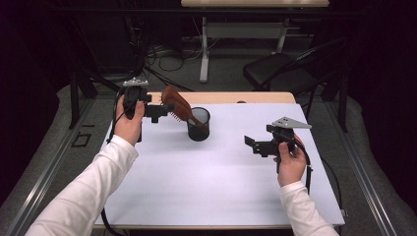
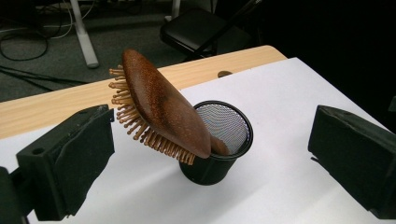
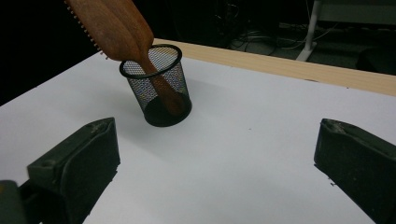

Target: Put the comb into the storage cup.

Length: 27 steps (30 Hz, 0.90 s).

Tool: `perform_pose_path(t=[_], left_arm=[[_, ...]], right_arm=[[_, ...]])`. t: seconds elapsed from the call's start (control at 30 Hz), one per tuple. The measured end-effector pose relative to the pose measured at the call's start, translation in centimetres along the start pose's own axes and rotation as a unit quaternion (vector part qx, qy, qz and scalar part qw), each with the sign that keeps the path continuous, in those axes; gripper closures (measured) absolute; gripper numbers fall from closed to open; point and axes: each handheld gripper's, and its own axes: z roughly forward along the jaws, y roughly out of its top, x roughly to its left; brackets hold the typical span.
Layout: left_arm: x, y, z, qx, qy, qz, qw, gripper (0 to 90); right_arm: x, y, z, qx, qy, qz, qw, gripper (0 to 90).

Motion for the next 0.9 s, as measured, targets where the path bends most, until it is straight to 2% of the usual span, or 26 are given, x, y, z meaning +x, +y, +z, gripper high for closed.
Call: perform_pose_path(t=[0.27, 0.5, 0.9], left_arm=[[0.0, 0.0, -1.0, 0.004, -0.003, 0.007, 1.0, 0.3], [0.2, -0.7, -2.1, 0.006, -0.002, 0.014, 0.9999, 0.4], [0.8, -2.3, -3.7, -0.001, -0.005, 0.0, 1.0, 0.4]], right_arm=[[0.5, 1.0, -0.6, 0.003, -0.004, -0.012, 0.9999, 0.0], [0.3, 1.3, -1.2, 0.012, -0.009, -0.016, 0.9998, 0.0], [0.0, 1.0, -2.7, 0.015, -0.022, -0.024, 0.9994, 0.0]])
